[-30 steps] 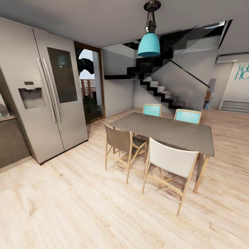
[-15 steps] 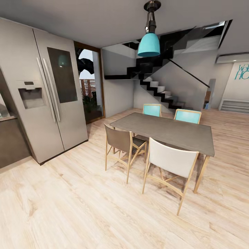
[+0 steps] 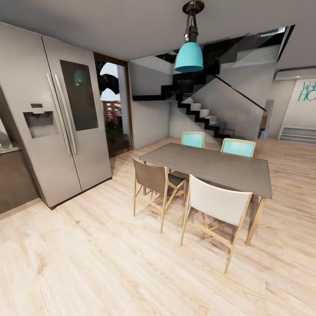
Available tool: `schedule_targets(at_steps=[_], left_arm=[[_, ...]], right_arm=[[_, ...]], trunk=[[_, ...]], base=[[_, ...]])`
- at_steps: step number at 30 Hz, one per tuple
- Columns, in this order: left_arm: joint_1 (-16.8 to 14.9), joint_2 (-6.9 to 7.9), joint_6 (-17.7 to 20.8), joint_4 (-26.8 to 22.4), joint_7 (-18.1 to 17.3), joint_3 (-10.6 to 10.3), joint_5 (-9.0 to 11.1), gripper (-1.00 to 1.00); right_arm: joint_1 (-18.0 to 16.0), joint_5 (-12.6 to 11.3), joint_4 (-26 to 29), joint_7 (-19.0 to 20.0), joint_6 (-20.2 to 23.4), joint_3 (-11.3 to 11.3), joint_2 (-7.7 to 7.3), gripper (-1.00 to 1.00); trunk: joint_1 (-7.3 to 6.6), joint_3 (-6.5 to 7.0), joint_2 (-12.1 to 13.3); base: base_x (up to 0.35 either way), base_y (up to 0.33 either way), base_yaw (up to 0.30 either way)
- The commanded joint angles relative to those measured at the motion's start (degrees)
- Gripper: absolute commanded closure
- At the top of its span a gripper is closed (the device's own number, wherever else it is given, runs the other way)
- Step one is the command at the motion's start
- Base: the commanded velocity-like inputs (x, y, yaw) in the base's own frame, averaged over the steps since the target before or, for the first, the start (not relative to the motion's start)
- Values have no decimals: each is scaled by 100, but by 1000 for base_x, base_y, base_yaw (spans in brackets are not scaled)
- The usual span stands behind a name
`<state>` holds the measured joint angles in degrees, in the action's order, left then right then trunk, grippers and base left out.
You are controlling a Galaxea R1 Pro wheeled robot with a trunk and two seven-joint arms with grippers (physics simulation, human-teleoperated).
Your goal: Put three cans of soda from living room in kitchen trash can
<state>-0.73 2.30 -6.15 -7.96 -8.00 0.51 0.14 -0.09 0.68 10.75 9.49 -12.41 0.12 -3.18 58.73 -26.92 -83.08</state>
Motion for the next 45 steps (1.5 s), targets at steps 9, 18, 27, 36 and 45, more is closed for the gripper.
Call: schedule_targets(at_steps=[9,18,27,36,45], left_arm=[[-4,1,556,-1296,-10,36,23,-100],[32,-2,1625,-3609,-10,48,29,-100],[68,-24,2494,-6111,0,42,29,-100],[103,-66,2688,-7804,28,43,26,-100],[634,-33,284,-6863,35,43,-6,-100]], right_arm=[[1,2,1401,66,44,10,-6,-100],[10,10,3289,82,191,19,-2,-100],[101,-5,5691,90,1656,10,8,-100],[192,-34,7663,230,2890,49,46,-100],[565,-79,7205,498,1884,-39,6,-100]], trunk=[[0,-1,0],[0,-1,0],[0,-1,0],[0,-1,0],[0,-1,0]], base=[[0,0,0],[0,0,0],[0,0,0],[0,0,0],[0,0,0]])
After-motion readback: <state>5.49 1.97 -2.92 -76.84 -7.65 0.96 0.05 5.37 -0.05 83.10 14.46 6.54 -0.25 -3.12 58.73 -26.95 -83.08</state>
